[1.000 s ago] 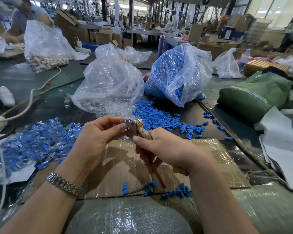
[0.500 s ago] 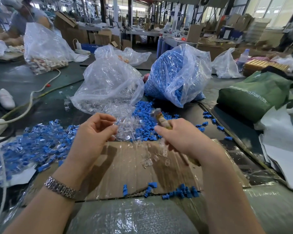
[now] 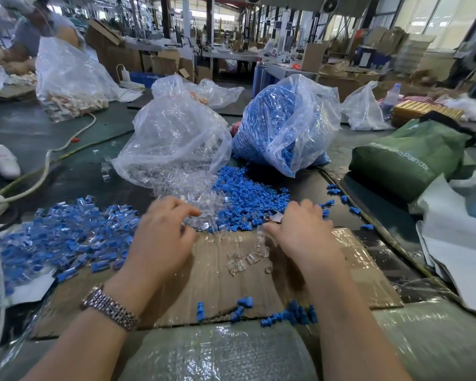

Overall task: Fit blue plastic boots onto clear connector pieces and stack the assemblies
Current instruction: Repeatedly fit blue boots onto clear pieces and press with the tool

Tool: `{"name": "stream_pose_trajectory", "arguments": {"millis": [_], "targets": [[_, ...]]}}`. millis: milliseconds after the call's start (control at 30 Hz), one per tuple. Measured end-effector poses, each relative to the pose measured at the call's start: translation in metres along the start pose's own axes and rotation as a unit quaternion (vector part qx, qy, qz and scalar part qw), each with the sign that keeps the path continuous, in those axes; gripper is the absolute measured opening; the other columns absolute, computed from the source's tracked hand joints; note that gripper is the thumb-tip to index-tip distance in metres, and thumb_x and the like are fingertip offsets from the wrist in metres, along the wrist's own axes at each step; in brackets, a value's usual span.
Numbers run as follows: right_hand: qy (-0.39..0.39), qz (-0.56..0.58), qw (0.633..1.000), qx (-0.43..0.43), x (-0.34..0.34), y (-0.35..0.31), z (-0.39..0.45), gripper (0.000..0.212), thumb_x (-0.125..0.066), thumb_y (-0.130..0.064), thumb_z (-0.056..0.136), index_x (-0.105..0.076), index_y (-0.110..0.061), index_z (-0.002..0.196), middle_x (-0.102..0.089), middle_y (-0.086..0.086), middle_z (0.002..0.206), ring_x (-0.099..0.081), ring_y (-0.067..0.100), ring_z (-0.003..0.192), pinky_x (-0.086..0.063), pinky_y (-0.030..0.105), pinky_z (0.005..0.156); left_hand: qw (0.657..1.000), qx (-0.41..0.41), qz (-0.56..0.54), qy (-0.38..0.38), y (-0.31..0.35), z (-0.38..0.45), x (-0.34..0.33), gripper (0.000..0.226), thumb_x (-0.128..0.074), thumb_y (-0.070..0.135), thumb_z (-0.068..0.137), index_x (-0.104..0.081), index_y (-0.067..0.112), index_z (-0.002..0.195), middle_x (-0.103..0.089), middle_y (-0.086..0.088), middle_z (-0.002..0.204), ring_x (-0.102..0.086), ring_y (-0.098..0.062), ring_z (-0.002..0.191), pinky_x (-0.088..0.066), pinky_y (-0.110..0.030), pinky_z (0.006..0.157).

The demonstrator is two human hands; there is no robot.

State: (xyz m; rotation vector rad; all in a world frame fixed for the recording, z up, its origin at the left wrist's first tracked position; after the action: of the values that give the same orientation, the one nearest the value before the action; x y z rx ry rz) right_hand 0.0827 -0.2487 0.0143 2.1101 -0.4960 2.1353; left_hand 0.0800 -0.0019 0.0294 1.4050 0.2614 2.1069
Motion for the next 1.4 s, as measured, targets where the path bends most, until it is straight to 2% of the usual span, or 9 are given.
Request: {"name": "stream_pose_trajectory", "arguments": {"millis": [67,167,367,533,767,1000,1100,1267,1400], "targets": [[0.051,0.003,0.996,0.070,0.007,-0.026,0.000,0.045,-0.058,-0.051,0.098,-0.056,-0.021,0.130,-0.051,0.005,0.132,-0.042,0.028,0.129,-0.036,0.054,0.104,0.997,-0.045,-0.002,-0.061,0.013,-0.001,-0.019,0.040,-0.053,0.011,0.099,-0.059,0.025,0.136,-0.056,0.005,0.130,-0.041,-0.003,0.119,-0.032,-0.026,0.111],[0.062,-0.040,0.986,0.149,0.002,-0.059,-0.003,0.020,-0.055,-0.031,0.102,-0.064,-0.025,0.119,-0.059,0.000,0.119,-0.043,0.025,0.124,-0.033,0.054,0.103,0.992,-0.071,0.038,-0.099,0.018,-0.003,-0.036,0.046,-0.048,0.020,0.104,-0.047,0.030,0.148,-0.050,0.009,0.143,-0.041,-0.008,0.131,-0.030,-0.031,0.118],[0.030,-0.086,0.981,0.174,-0.016,-0.070,-0.003,0.026,-0.052,-0.014,0.101,-0.068,-0.027,0.116,-0.061,0.000,0.110,-0.041,0.025,0.117,-0.029,0.055,0.100,0.990,-0.100,0.025,-0.098,0.021,-0.004,-0.043,0.029,-0.055,0.024,0.101,-0.064,0.028,0.128,-0.055,0.014,0.121,-0.046,-0.002,0.114,-0.035,-0.018,0.103],[0.016,-0.023,0.982,0.185,-0.018,-0.070,-0.002,0.021,-0.053,-0.018,0.102,-0.069,-0.030,0.110,-0.062,-0.003,0.108,-0.041,0.023,0.115,-0.028,0.051,0.095,0.990,-0.082,-0.016,-0.110,0.019,-0.005,-0.043,0.010,-0.066,0.032,0.094,-0.062,0.033,0.103,-0.051,0.019,0.107,-0.052,0.001,0.099,-0.047,-0.019,0.091],[0.010,0.018,0.975,0.222,-0.016,-0.070,-0.009,0.003,-0.060,-0.031,0.100,-0.062,-0.030,0.100,-0.063,-0.006,0.105,-0.043,0.020,0.110,-0.026,0.047,0.089,0.991,-0.071,-0.010,-0.113,0.021,-0.005,-0.043,0.010,-0.066,0.034,0.094,-0.057,0.036,0.089,-0.057,0.021,0.092,-0.055,0.003,0.091,-0.054,-0.024,0.087],[0.023,0.039,0.979,0.199,-0.010,-0.062,-0.008,0.016,-0.055,-0.031,0.103,-0.067,-0.032,0.114,-0.058,-0.004,0.108,-0.044,0.022,0.112,-0.030,0.047,0.094,0.984,-0.002,-0.141,-0.112,0.014,-0.002,-0.032,0.021,-0.067,0.013,0.094,-0.065,0.030,0.108,-0.067,0.008,0.087,-0.064,-0.003,0.074,-0.056,-0.016,0.073],[0.041,0.082,0.974,0.205,-0.001,-0.059,-0.010,0.014,-0.053,-0.028,0.104,-0.066,-0.029,0.110,-0.057,-0.007,0.104,-0.051,0.020,0.108,-0.034,0.045,0.096,0.930,0.110,-0.322,-0.136,-0.001,-0.004,-0.031,0.025,-0.067,0.005,0.093,-0.075,0.023,0.107,-0.075,-0.004,0.088,-0.069,-0.011,0.070,-0.056,-0.018,0.068],[0.015,0.327,0.914,0.239,0.015,-0.062,-0.023,0.006,-0.068,-0.022,0.098,-0.070,-0.023,0.103,-0.070,-0.011,0.093,-0.065,0.004,0.088,-0.051,0.021,0.084,0.739,0.243,-0.614,-0.132,-0.006,-0.008,-0.037,0.040,-0.072,-0.003,0.073,-0.070,-0.001,0.113,-0.071,-0.022,0.100,-0.073,-0.027,0.083,-0.061,-0.025,0.069],[0.001,0.451,0.862,0.231,0.018,-0.062,-0.026,0.007,-0.077,-0.018,0.091,-0.073,-0.018,0.097,-0.073,-0.006,0.086,-0.068,0.008,0.083,-0.057,0.023,0.083,0.714,0.254,-0.641,-0.125,-0.008,-0.007,-0.038,0.034,-0.072,-0.003,0.070,-0.064,-0.003,0.103,-0.070,-0.021,0.097,-0.075,-0.029,0.084,-0.061,-0.025,0.063]]}}
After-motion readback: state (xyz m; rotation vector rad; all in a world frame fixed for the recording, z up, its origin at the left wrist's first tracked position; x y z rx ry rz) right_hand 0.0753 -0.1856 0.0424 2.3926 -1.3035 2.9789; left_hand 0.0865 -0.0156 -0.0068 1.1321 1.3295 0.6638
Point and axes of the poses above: each hand's wrist, its own z-axis towards the middle knuckle, its own x-axis out of the back of the hand, y = z × x, the point moved 9 cm from there along z, towards the middle knuckle
